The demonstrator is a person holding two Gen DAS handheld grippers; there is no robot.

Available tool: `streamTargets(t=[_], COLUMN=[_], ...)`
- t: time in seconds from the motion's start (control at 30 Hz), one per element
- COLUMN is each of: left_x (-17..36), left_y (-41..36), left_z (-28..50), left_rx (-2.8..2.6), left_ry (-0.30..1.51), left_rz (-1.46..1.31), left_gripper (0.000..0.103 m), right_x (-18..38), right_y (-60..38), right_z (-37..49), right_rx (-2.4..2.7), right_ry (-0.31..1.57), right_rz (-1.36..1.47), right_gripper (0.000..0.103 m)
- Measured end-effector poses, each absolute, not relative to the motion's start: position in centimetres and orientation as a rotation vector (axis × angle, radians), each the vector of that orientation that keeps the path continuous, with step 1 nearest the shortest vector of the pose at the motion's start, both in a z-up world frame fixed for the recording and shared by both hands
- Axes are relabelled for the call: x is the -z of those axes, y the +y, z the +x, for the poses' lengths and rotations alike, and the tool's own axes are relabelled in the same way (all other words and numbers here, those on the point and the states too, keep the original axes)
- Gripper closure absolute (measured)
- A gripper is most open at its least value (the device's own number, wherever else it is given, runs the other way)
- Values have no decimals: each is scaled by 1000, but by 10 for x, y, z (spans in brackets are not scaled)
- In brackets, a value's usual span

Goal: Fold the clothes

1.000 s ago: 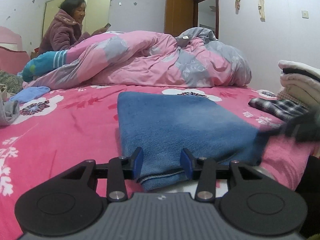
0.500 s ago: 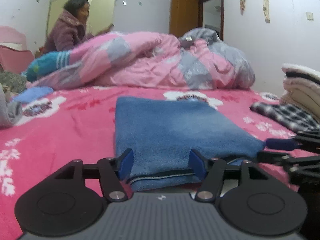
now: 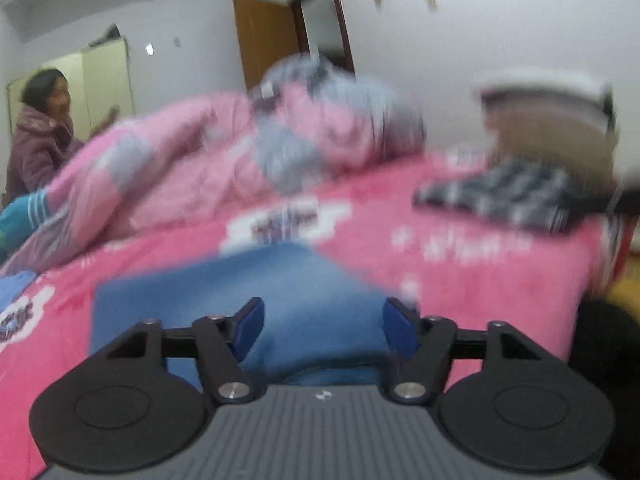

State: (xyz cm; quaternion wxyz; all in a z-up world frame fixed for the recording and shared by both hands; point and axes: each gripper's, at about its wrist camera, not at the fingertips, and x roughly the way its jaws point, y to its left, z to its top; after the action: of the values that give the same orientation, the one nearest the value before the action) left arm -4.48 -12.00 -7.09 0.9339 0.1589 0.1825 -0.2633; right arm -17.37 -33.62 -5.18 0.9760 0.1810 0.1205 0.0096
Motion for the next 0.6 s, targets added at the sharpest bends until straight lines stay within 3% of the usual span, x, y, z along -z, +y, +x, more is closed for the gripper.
streamTargets(t=[0.33,0.6], left_x=[94,101], left_y=[-114,-122], left_z=[-52,-53], left_rx=[530,538], left_ry=[364,337], left_rz=[332,413], left_gripper=[34,32], right_x=[48,105], right_y=[-343,-320], right_z=[-133,-62], right_rx=[-125,-219], right_ry=[282,521], right_rz=[400,379], right_gripper=[93,98])
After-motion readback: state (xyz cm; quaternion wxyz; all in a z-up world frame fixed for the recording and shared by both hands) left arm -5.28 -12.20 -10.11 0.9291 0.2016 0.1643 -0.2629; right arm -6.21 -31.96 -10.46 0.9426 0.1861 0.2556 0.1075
